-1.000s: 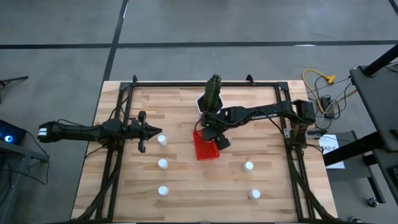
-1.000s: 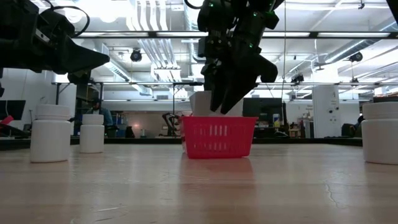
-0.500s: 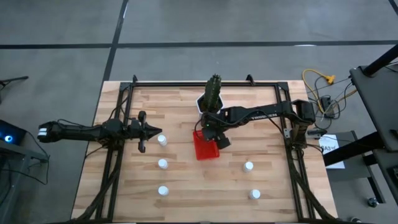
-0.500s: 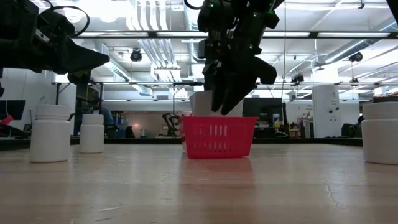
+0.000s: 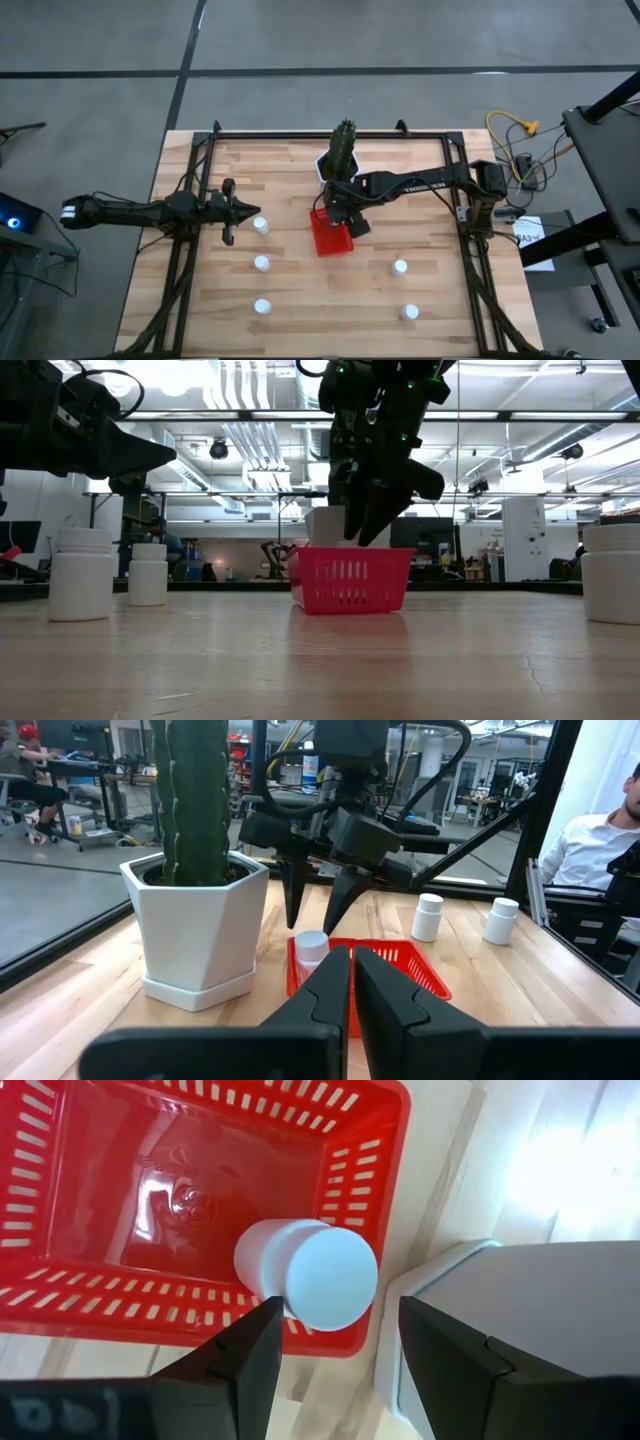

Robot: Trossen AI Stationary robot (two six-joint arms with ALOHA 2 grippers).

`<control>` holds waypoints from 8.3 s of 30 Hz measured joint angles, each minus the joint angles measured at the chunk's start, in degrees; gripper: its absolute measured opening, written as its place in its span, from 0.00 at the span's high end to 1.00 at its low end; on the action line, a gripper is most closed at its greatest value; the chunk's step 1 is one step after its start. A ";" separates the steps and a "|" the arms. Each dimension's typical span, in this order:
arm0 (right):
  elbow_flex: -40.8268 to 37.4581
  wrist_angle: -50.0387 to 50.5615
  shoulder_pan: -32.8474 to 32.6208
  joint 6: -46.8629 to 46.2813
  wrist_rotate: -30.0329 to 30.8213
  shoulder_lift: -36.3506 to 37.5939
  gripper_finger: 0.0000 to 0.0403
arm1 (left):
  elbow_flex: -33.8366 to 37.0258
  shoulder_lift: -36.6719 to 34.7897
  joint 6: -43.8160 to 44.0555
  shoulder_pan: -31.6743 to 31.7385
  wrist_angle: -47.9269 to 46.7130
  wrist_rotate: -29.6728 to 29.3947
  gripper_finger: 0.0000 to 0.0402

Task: Pick and place pill bottles into a basket
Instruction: Put the white pill bottle into the red bin

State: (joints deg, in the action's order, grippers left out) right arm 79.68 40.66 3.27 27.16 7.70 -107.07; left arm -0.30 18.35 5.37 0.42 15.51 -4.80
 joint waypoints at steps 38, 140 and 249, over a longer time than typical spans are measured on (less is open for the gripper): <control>-0.80 -7.55 -2.54 -0.25 -5.16 0.44 0.53 | 0.00 0.00 0.00 0.00 0.00 -0.02 1.00; -4.86 15.48 -26.69 -27.50 -6.01 9.62 0.53 | 0.00 0.00 0.00 -0.02 0.02 0.00 1.00; -30.66 1.09 -31.25 -41.17 -3.06 23.34 0.64 | 0.00 0.00 0.00 0.00 0.02 0.00 1.00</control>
State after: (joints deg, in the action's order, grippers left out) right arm 49.02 41.76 -27.99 -14.02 4.65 -83.72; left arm -0.30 18.35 5.37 0.42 15.53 -4.80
